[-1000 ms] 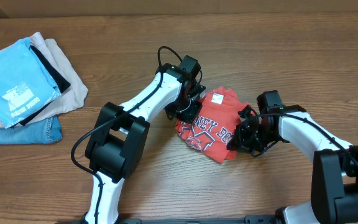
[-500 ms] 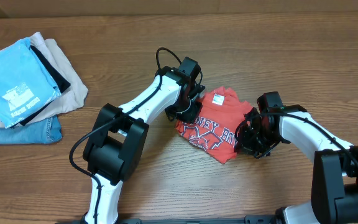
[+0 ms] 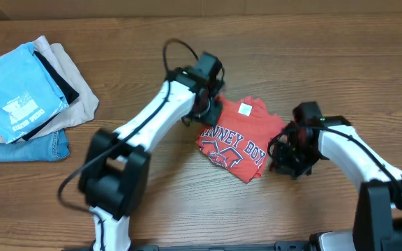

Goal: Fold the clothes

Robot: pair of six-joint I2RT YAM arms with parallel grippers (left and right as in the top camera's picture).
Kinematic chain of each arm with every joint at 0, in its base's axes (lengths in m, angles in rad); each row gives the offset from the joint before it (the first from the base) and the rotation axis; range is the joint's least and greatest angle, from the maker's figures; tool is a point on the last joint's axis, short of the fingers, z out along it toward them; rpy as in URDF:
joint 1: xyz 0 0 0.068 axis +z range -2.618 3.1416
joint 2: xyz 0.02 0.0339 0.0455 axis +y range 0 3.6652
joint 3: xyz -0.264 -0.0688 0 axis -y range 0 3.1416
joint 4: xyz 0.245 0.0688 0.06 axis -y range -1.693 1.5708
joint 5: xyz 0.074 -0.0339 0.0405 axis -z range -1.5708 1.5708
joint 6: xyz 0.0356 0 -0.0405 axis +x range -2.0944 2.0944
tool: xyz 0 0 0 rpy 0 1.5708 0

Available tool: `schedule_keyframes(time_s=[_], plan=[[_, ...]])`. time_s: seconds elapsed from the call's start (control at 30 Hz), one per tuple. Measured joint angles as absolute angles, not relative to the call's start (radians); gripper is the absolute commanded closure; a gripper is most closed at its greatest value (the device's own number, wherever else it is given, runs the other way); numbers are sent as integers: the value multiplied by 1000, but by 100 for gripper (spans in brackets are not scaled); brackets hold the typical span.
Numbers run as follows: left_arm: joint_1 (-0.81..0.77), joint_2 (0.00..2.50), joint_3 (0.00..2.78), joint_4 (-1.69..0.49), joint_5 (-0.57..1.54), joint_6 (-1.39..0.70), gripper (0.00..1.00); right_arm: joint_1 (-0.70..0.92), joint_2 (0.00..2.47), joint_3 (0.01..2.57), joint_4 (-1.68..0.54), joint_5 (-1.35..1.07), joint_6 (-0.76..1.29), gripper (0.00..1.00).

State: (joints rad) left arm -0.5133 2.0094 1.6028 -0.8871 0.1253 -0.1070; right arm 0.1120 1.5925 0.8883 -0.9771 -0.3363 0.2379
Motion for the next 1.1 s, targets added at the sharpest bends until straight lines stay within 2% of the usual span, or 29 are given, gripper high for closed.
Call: schedule_keyframes(time_s=[0.1,0.2,0.33,0.47,0.57,0.77,1.0,1.1], plan=[[-509,1939,1625,-841,104,-101,27,112,1544,977,-967,-324,237,60],[-510,1917,1643,-790,101,-85,28,112,1520,1031,-913,-316,234,60],[-510,1952,1644,-736,142,-44,35,112,1533,1034,-846,-306,230,66],[-510,2028,1643,-719,223,-21,47,112,1580,1034,-811,-337,200,72],[-510,2079,1642,-735,294,-18,49,112,1631,1034,-816,-405,159,73],[-510,2099,1641,-728,380,-18,50,112,1734,1034,-821,-472,118,73],[-510,2204,1642,-647,417,-18,50,113,1837,1039,-819,-406,142,72],[-508,2247,1642,-606,435,-27,47,120,1835,1042,-819,-387,153,71]])
